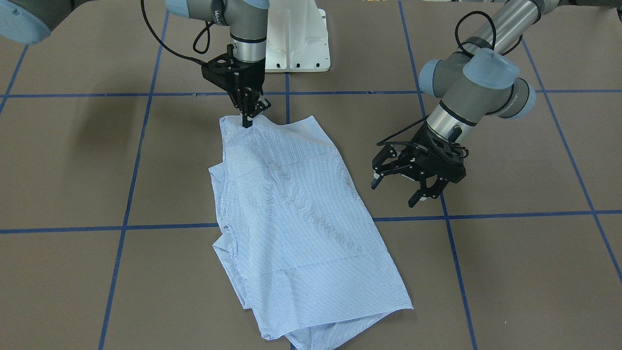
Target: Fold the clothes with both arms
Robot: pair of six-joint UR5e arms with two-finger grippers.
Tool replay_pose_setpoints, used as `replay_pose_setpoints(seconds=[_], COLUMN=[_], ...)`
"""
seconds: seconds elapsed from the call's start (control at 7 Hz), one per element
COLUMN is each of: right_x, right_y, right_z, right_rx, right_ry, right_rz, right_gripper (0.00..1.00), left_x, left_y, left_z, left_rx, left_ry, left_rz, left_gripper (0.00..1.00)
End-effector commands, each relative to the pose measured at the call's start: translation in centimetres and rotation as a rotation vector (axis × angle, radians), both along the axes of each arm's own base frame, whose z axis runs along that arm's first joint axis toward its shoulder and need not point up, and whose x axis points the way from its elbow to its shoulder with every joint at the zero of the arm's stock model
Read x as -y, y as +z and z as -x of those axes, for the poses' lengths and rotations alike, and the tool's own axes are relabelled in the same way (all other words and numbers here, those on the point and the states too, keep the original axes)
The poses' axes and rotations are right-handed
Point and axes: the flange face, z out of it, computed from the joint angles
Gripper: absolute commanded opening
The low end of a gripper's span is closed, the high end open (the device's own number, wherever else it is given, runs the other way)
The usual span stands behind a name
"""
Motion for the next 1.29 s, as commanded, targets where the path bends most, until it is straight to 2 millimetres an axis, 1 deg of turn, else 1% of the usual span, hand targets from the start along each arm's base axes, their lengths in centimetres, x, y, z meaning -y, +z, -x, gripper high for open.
replay_pose_setpoints(seconds=[0.0,0.14,0.29,0.43,0.57,0.71,1.0,1.14], right_x=[5.4,8.1,10.3,11.6,11.7,11.4,10.6,10.3], right_y=[0.1,1.8,3.8,4.3,5.5,6.4,10.1,10.6], right_z=[-2.3,-2.6,-2.0,-1.9,-2.4,-2.9,-3.8,-3.5], right_rx=[-0.045,-0.102,-0.125,-0.115,-0.101,-0.091,-0.036,-0.021], right_ry=[-0.048,-0.073,-0.098,-0.148,-0.176,-0.184,-0.177,-0.157], right_rz=[-0.123,-0.160,-0.198,-0.274,-0.243,-0.221,-0.247,-0.228], right_gripper=[0.00,0.00,0.27,0.99,1.00,1.00,1.00,1.00], left_x=[-0.2,-0.2,-0.2,-0.2,-0.2,-0.3,-0.3,-0.2], left_y=[0.3,0.2,0.1,0.1,0.0,0.0,0.0,-0.2], left_z=[-0.1,-0.1,-0.1,0.0,0.0,-0.1,-0.1,-0.1], left_rx=[0.002,0.001,0.000,0.001,-0.001,-0.001,-0.001,-0.003], left_ry=[0.001,0.000,-0.002,-0.003,-0.004,-0.003,-0.003,-0.003], left_rz=[0.005,0.003,0.002,0.000,-0.002,-0.002,-0.002,-0.004], left_gripper=[1.00,1.00,1.00,1.00,1.00,1.00,1.00,1.00])
